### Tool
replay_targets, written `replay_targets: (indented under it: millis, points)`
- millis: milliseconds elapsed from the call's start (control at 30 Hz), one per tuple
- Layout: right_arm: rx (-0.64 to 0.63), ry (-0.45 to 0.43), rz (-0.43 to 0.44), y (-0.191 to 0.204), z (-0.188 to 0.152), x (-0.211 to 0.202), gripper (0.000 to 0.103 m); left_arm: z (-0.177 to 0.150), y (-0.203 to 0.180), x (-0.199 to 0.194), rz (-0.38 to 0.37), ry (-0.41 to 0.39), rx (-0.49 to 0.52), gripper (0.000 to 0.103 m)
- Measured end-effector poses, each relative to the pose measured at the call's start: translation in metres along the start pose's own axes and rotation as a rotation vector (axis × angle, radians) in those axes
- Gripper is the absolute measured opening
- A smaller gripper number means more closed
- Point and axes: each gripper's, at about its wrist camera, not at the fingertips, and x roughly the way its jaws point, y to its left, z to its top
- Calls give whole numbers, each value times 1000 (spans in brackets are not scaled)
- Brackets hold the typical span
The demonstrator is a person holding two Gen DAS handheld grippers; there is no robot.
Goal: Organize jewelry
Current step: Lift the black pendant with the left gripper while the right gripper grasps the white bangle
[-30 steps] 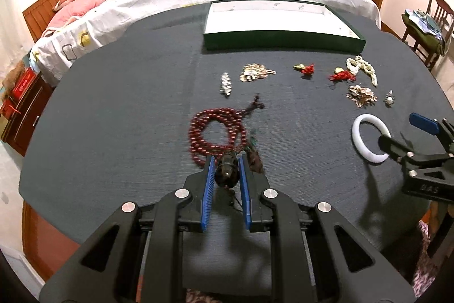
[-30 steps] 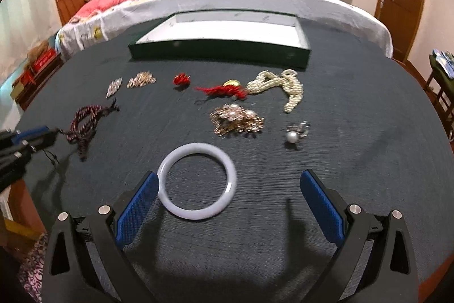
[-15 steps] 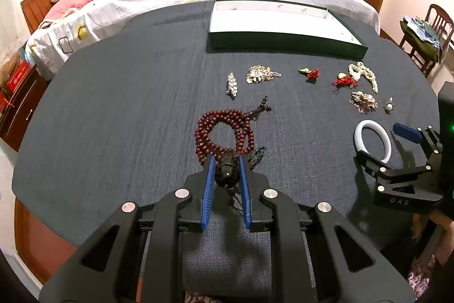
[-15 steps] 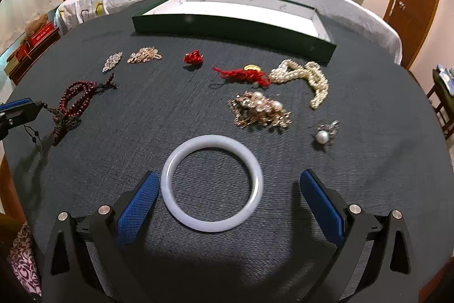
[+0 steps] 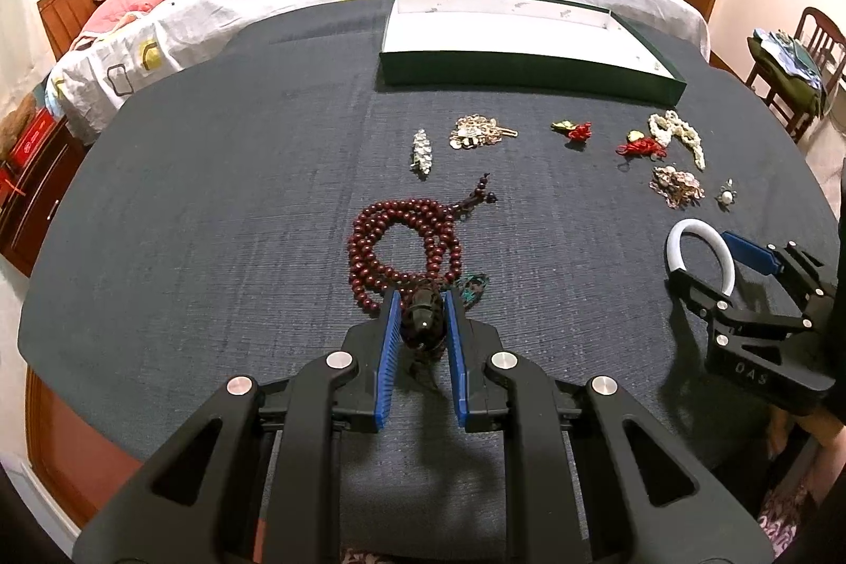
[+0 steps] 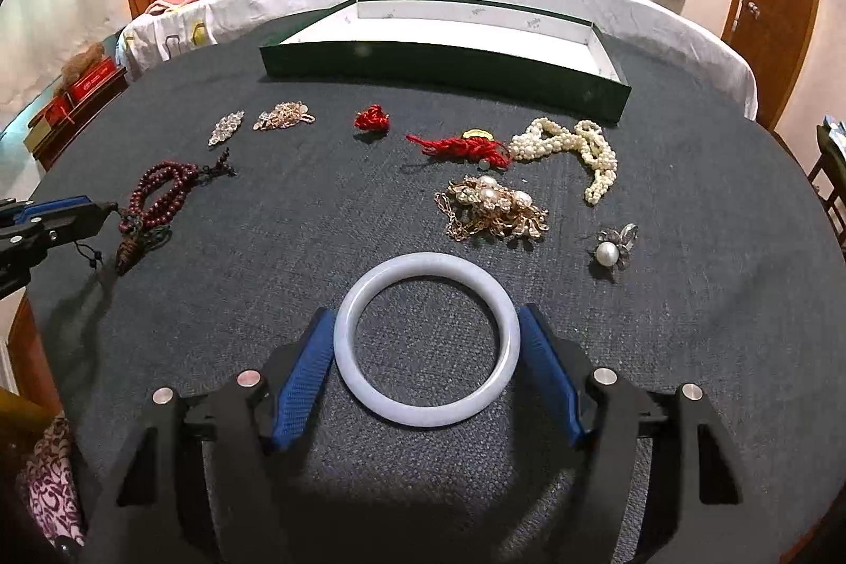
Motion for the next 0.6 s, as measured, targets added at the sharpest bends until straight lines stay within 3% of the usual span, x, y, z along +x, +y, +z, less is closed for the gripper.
replay_targets:
  millis: [600]
  points:
    - [48,-87,7,-18,13,-32,68,13,-20,-13,-28,-53,-7,17]
